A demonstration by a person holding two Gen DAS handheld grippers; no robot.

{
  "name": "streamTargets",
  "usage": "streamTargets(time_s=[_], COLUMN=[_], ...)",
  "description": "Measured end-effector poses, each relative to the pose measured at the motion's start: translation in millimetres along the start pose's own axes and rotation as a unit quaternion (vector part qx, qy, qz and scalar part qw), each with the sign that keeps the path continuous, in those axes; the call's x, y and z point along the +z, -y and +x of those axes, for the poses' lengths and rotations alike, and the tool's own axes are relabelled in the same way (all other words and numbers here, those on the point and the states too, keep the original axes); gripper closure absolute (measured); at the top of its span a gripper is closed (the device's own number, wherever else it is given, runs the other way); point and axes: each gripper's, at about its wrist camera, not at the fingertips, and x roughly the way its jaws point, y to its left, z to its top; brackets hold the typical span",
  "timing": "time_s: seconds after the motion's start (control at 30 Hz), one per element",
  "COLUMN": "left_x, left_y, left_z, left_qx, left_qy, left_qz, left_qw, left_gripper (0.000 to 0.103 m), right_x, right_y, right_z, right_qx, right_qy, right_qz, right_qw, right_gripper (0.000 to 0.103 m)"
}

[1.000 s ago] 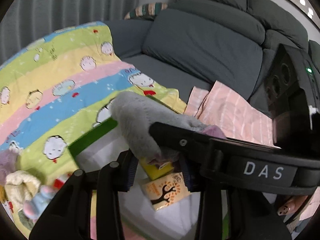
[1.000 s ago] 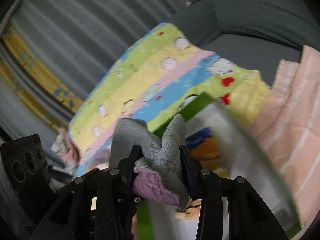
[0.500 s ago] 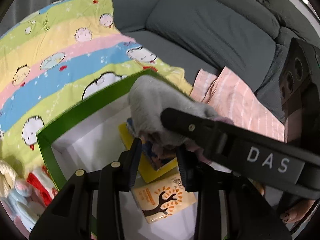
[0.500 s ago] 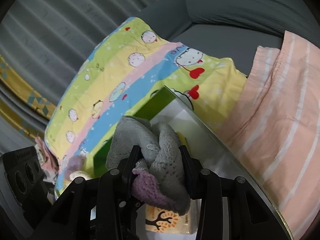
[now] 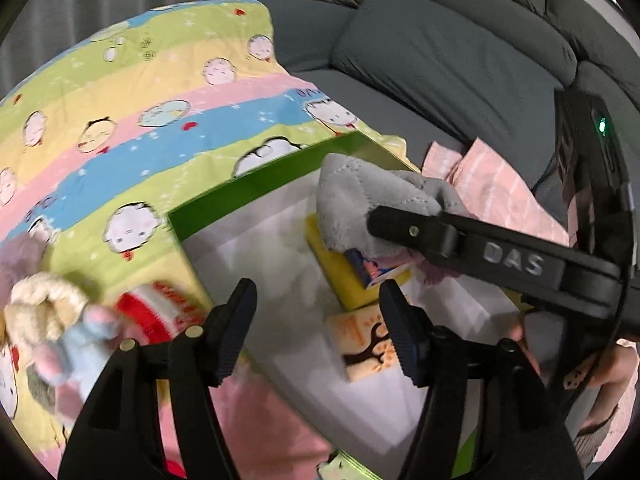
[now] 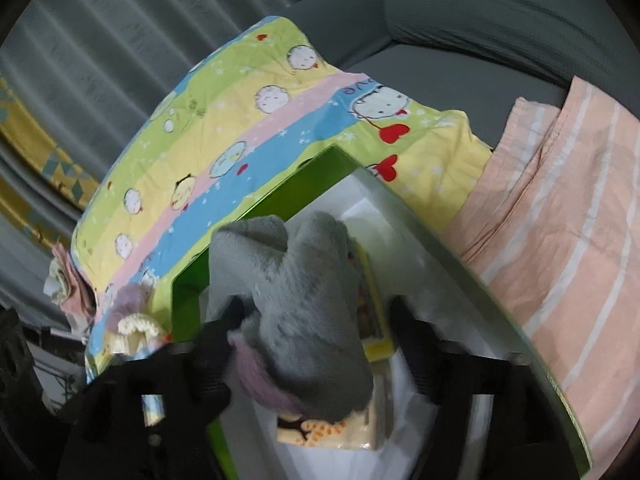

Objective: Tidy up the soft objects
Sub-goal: 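Carry the grey cloth into the green box and open the right gripper, then move the right gripper back to the cookie plush and grasp it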

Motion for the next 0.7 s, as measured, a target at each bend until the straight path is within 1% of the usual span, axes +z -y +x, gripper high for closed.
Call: streamTargets(time_s=[0.07,0.1,0.17,0.27,0.33,0.4,0.53,0.63,0.7], left_x=[-6,-9,-16,-30,-40,-51,-78,-101,-116], left_y=[-7,-11,-17,-32,-44,-58,-95,-126,-150], left_z=[-13,-20,-32,-53,-65,-79,-103,-119,-129], left_qx=[0.002,0.004,0.007,0.015,0.018,0.024,0.056,0.078,0.096], left_qy=[0.012,0.018,0.032,0.046,0.052,0.061,0.080,0.088,0.092], left_qz=[-0.011,-0.016,-0.025,-0.048,-0.066,-0.082,-0.125,-0.161,-0.186], left_qw=[0.9999,0.9997,0.9992,0.9976,0.9963,0.9945,0.9874,0.9799,0.9736], left_gripper=[0.029,0.028,0.028,0.026,0.021,0.020,0.020,0.020,0.018], right_x=[-4,-6,-11,-17,-20,-23,-28,-35,-39], right_y=[-7,-11,-20,-29,-33,-37,-50,-67,-81], right_z=[-6,-8,-14,-22,-28,-32,-34,-30,-26], right_qx=[0.020,0.031,0.050,0.070,0.074,0.068,0.069,0.074,0.072], right_qy=[0.007,0.007,0.008,0.017,0.029,0.041,0.048,0.044,0.040], right_qz=[-0.009,-0.014,-0.027,-0.034,-0.033,-0.032,-0.036,-0.051,-0.064], right_qw=[1.000,0.999,0.998,0.997,0.996,0.996,0.996,0.995,0.995], right_gripper=[0.021,0.020,0.016,0.014,0.014,0.014,0.014,0.014,0.014])
